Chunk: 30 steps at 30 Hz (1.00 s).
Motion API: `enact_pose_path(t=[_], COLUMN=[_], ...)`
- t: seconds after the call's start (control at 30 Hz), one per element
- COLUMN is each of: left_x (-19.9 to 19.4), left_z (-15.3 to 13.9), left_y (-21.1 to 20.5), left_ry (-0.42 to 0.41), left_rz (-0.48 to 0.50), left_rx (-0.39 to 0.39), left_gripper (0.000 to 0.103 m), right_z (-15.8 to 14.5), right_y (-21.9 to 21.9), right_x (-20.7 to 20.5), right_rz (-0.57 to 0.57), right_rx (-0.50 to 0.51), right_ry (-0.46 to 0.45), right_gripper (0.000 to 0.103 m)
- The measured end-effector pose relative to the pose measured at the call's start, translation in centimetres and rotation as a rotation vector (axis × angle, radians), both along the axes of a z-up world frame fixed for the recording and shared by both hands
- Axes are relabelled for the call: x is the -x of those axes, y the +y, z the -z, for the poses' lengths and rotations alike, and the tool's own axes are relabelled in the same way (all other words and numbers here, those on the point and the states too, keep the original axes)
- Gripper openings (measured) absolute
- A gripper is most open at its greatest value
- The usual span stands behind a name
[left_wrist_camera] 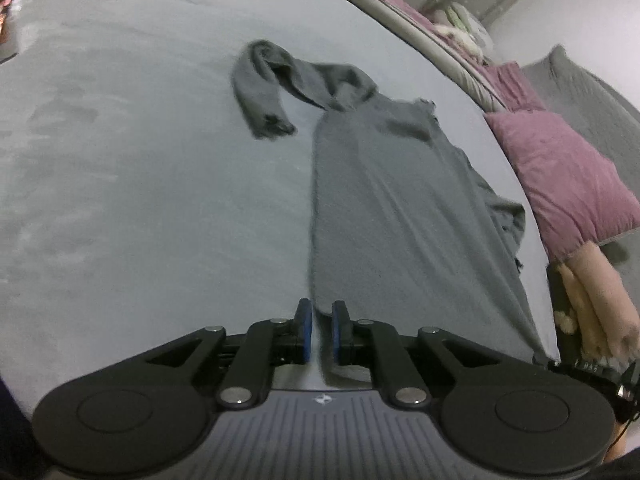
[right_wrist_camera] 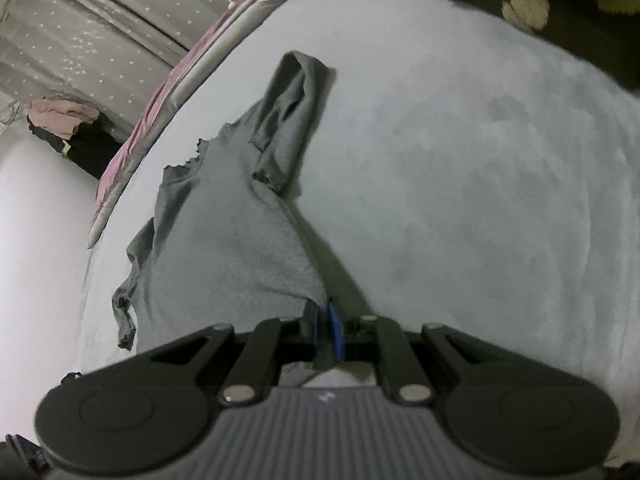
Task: Fold clothes
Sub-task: 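Drag the sweater straight with both grippers to lay it lengthwise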
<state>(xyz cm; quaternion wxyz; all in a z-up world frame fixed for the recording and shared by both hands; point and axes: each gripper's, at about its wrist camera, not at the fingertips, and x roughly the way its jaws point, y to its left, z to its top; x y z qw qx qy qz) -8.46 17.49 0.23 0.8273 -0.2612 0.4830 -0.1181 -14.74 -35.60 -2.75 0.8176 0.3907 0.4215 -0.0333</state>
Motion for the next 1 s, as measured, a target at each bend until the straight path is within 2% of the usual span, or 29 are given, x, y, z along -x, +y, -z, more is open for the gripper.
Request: enact_pose_path(t=[0.07, 0.17, 0.2, 0.4, 0.57, 0.63, 0.67, 0.7, 0.73, 0.83, 1.0], left_x=[0.0, 0.1, 0.1, 0.1, 0.1, 0.2, 0.2, 0.3, 0.3, 0.9, 1.7], left_z=[0.4, 1.0, 1.3, 2.9, 3.5, 3.4, 3.2, 3.0, 2.7, 1.7, 0.1], left_y=[0.7, 1.6, 1.4, 0.1, -0.9, -1.6, -2.0, -2.4, -2.7, -3.0, -1.6], left_ry=[0.006, 0.017, 0.024, 0.03, -0.011, -0.026, -0.034, -0.04, -0.045, -0.061, -0.082], left_rz=[-0.013, -0.029, -0.022, -0.009, -0.014, -0.006, 0.004, 0.021, 0.034, 0.029, -0.017], left_rx=[0.013, 0.033, 0.047, 0.147, 0.172, 0.14, 0.113, 0.085, 0.058, -0.008, -0.034], left_gripper=[0.02, 0.031, 0.033, 0.038, 0.039, 0.036, 0.031, 0.008, 0.004, 0.004, 0.004], right_z=[0.4, 0.8, 1.0, 1.4, 1.9, 2.1, 2.2, 2.3, 2.3, 2.2, 2.0], right_y=[-0.3, -1.2, -1.4, -2.2, -2.3, -2.1, -2.0, -1.9, -1.8, -1.6, -1.5], right_x=[0.0, 0.7, 0.8, 1.7, 1.9, 1.8, 1.7, 1.6, 1.6, 1.4, 1.3], right_rz=[0.017, 0.042, 0.048, 0.043, 0.05, 0.052, 0.052, 0.052, 0.052, 0.047, 0.036], right_rx=[0.001, -0.03, -0.044, -0.072, -0.112, -0.12, -0.125, -0.129, -0.131, -0.131, -0.138], right_ry=[0.009, -0.001, -0.005, -0.007, -0.011, -0.011, -0.013, -0.014, -0.015, -0.018, -0.022], right_gripper=[0.018, 0.038, 0.041, 0.041, 0.043, 0.044, 0.045, 0.045, 0.046, 0.049, 0.052])
